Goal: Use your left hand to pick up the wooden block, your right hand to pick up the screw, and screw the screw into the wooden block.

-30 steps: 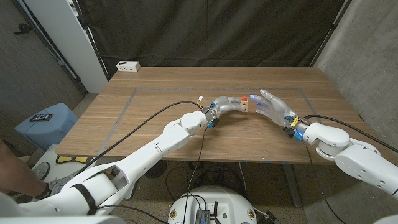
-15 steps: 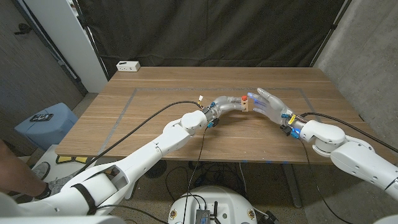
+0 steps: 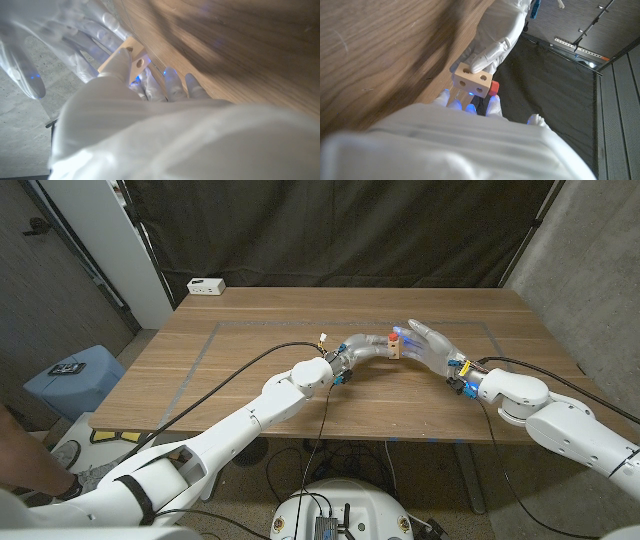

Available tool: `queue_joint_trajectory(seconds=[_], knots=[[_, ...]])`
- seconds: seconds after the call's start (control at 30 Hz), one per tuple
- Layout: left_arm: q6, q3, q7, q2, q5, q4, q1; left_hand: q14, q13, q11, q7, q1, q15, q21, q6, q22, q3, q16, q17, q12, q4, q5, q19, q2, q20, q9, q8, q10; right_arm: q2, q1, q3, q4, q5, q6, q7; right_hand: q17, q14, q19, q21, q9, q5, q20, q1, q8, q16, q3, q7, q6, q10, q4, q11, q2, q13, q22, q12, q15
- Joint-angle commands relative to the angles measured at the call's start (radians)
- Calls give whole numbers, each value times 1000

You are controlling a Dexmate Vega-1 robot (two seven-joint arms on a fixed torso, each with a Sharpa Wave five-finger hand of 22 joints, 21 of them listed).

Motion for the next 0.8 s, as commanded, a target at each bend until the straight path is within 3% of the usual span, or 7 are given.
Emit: queue_joint_trajectory(seconds=[0.03, 0.8], knots=[[-2, 0, -2, -2, 1, 5, -3, -7, 3, -5, 2, -5, -40, 2, -6, 1, 3, 1, 2, 3, 6, 7, 4, 9, 9, 5, -5, -4, 5, 33, -26, 16, -3, 0, 14, 6, -191, 2, 2, 4, 6, 7, -10, -2, 1, 4, -3, -4, -191, 3, 7, -2, 3, 6, 0, 8], [-4, -3, 2, -1, -1, 2, 2, -10, 1, -6, -8, -14, -41, 2, -24, 2, 4, 0, 1, 1, 8, 11, 3, 12, 12, 6, -4, -17, -8, 33, -32, 5, 0, 0, 16, 6, -190, 3, 2, 4, 8, 5, -11, 7, 2, 4, -2, 10, -189, 5, 6, -1, 3, 6, 3, 6]])
